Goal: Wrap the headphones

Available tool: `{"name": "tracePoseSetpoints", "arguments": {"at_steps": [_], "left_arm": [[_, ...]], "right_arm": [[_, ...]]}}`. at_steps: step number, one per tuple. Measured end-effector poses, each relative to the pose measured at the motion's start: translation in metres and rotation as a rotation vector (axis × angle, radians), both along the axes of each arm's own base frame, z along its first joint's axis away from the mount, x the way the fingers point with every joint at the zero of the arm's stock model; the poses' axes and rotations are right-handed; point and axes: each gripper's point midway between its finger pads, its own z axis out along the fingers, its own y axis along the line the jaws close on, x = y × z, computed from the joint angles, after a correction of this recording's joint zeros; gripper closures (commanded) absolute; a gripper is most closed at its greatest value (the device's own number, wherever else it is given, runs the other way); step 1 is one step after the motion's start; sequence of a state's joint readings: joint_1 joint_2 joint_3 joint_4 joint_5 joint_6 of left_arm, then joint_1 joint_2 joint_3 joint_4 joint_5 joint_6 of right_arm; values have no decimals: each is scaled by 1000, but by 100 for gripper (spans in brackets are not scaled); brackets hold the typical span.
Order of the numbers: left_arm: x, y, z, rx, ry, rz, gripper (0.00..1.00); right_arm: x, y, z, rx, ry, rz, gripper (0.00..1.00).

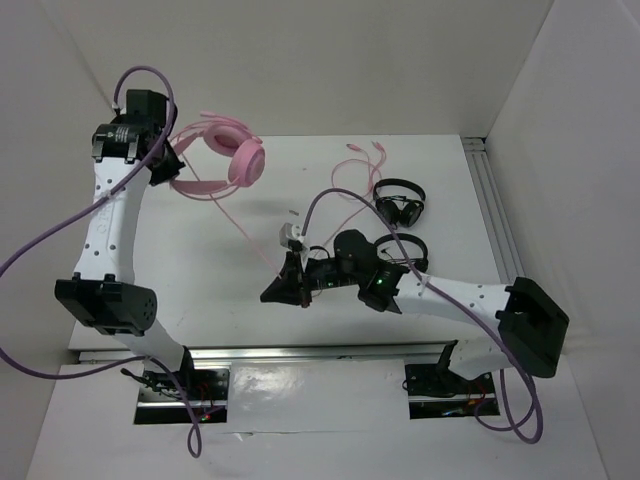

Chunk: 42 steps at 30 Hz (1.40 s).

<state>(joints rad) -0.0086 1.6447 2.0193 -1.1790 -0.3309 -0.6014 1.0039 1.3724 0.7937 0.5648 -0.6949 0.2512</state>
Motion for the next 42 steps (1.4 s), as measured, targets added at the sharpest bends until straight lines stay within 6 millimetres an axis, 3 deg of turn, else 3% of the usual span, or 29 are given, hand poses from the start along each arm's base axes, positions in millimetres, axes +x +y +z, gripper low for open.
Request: {"name": "tracePoseSetpoints", "arguments": {"at_steps": [5, 9, 12, 16, 20, 21, 24, 31, 34, 37, 42], "left_arm": [[-27, 23, -46, 125, 141, 80, 100], [-63, 31, -78, 205, 244, 98, 100], [-84, 25, -97, 225, 291, 47, 100], [-97, -9, -110, 205, 295, -104, 100], [-97, -54, -112, 224, 262, -287, 100], [-98, -63, -112, 228, 252, -326, 100], [-108, -89, -113, 227, 234, -448, 100], [-127, -131, -102, 238, 176, -641, 100], [-138, -140, -101, 236, 182, -692, 100], [-148, -136, -89, 226, 177, -702, 100], [-160, -125, -30, 194, 56, -690, 100]], "right_arm": [[52, -2, 1, -184, -133, -268, 100], [87, -16, 17, -305, -286, -485, 100], [111, -29, 48, -354, -427, -673, 100], [137, -48, 80, -387, -588, -912, 99], [170, -69, 89, -435, -676, -1101, 90], [178, -74, 89, -445, -683, -1128, 81], [202, -91, 87, -466, -675, -1182, 70], [242, -105, 99, -355, -554, -1164, 72], [252, -103, 103, -286, -492, -1119, 73], [260, -97, 95, -203, -394, -1034, 73], [264, -63, 47, -85, -190, -819, 75]]}}
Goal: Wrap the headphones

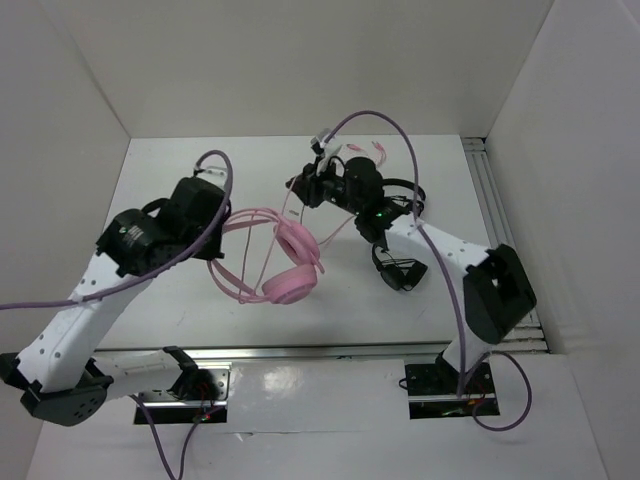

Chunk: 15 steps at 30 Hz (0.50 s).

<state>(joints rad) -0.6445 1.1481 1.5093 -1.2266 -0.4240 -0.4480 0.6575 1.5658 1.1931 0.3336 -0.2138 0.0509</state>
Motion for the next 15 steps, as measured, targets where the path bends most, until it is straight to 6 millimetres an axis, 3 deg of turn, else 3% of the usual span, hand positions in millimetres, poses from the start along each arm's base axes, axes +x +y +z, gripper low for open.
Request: {"name": "tracePoseSetpoints", "arguments": {"at_steps": [4, 7, 9, 10, 13, 15], "left_arm": [[-9, 2, 48, -85, -90, -19, 100], [-19, -2, 71, -144, -120, -72, 100], [-25, 0, 82, -164, -131, -86, 100], [-28, 2, 88, -171, -140, -86, 100], [-34, 6, 105, -201, -176, -85, 100], [-37, 5, 117, -236, -203, -91, 100]], "right_arm": [[-3, 42, -60, 60, 168, 163, 69], [-8, 67, -97, 99, 296, 265, 69], [-11, 81, -101, 155, 338, 333, 63], [-13, 87, -101, 188, 355, 367, 50], [-28, 102, -91, 304, 374, 488, 31], [-38, 115, -82, 381, 377, 575, 30]]}}
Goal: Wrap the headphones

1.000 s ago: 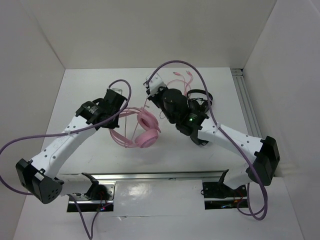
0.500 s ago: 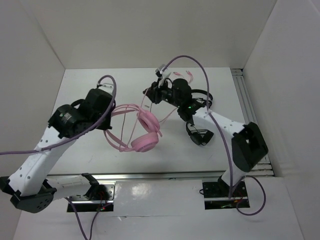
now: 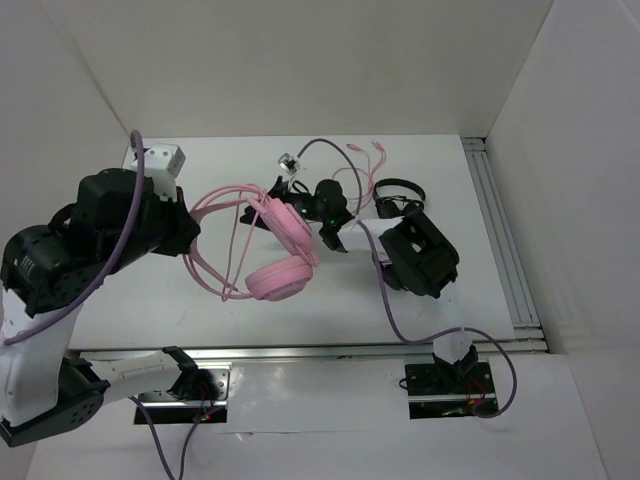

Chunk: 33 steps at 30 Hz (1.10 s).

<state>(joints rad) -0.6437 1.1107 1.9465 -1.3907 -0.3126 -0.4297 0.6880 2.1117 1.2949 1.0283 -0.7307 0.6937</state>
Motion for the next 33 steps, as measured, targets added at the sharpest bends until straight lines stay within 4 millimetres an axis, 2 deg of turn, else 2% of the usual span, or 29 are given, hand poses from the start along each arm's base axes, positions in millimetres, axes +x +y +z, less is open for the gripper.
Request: {"name": "tracePoseSetpoints", "arguments": {"at_steps": [2, 4, 6, 8, 10, 13, 14, 16, 18, 20, 22, 24, 25, 28, 31, 33], "left_arm": [[-3, 0, 9, -34, -19, 6, 100], [-5, 2, 16, -62, -25, 30, 100], [-5, 7, 23, -83, -36, 70, 100], [-3, 14, 31, -108, -54, 129, 100], [1, 23, 40, -129, -85, 202, 100], [10, 39, 53, -136, -134, 316, 100], [14, 43, 57, -133, -151, 350, 100], [24, 49, 64, -123, -176, 404, 100], [39, 51, 72, -112, -190, 446, 100], [62, 51, 75, -96, -190, 485, 100], [92, 52, 71, -82, -179, 525, 100], [128, 55, 56, -66, -137, 558, 100], [150, 61, 42, -49, -98, 578, 100], [189, 81, 3, -42, -1, 625, 100], [209, 108, -45, -20, 107, 691, 100], [208, 124, -75, 20, 173, 741, 100]], "right_arm": [[-10, 20, 2, 65, 35, 78, 30], [-20, 38, -5, 93, 74, 138, 30], [-34, 53, -21, 94, 121, 187, 30], [-50, 64, -45, 68, 176, 230, 35], [-61, 67, -60, 46, 212, 255, 38], [-82, 58, -90, -10, 272, 276, 45], [-89, 51, -102, -37, 298, 280, 55], [-103, 36, -127, -91, 351, 277, 66], [-119, 18, -147, -146, 404, 278, 75], [-134, 1, -155, -182, 434, 276, 82], [-149, -15, -153, -203, 444, 278, 93], [-161, -29, -142, -208, 419, 281, 100], [-166, -35, -132, -200, 388, 284, 100], [-172, -42, -97, -168, 219, 275, 100], [-174, -41, -50, -148, 12, 229, 100], [-180, -38, -24, -154, -102, 199, 100]]}}
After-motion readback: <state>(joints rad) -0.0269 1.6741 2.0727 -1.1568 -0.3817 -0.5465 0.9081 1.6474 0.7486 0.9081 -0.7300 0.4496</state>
